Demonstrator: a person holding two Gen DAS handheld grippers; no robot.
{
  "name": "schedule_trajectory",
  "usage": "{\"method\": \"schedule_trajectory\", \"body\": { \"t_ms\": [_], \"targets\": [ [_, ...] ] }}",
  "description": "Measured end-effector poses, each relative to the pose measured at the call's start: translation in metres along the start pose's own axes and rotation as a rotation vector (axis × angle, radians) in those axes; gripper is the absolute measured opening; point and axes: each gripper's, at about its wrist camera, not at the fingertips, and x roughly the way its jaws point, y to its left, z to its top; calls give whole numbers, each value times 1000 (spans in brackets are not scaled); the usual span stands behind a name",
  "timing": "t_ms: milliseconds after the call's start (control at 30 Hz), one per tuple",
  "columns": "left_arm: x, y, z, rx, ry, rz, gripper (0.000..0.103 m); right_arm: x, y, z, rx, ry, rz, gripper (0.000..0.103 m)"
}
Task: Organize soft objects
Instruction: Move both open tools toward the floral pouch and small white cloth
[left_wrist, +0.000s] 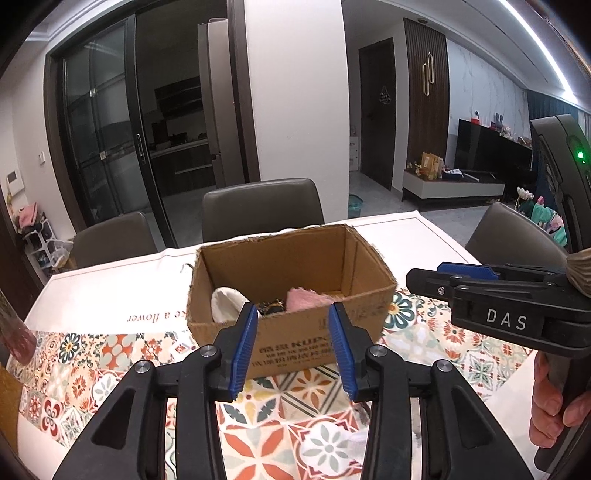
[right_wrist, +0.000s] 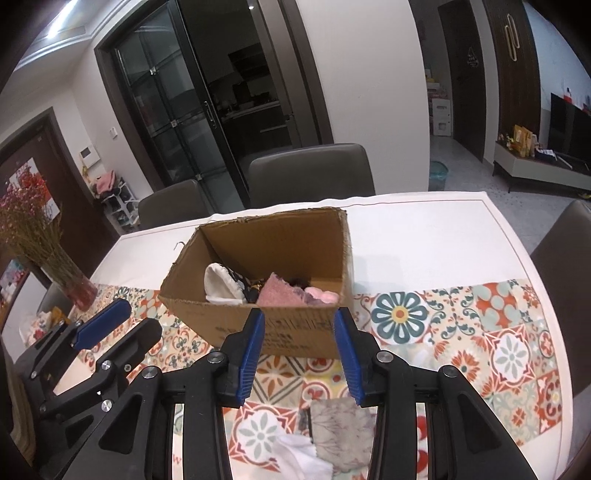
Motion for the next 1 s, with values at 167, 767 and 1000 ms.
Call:
{"method": "schedule_trajectory", "body": {
  "t_ms": [167,767,1000],
  "targets": [
    [-7,-9,-11,-1,12,-7,41,-9,-7,-12,4,3,-12,47],
    [-11,-35,-52,-8,92,-21,44,-4,-38,-61,39,105,-7,47],
    [-5,-44,-67,-4,128,-29,46,6,-46,-78,39,157,-4,47]
  ]
}}
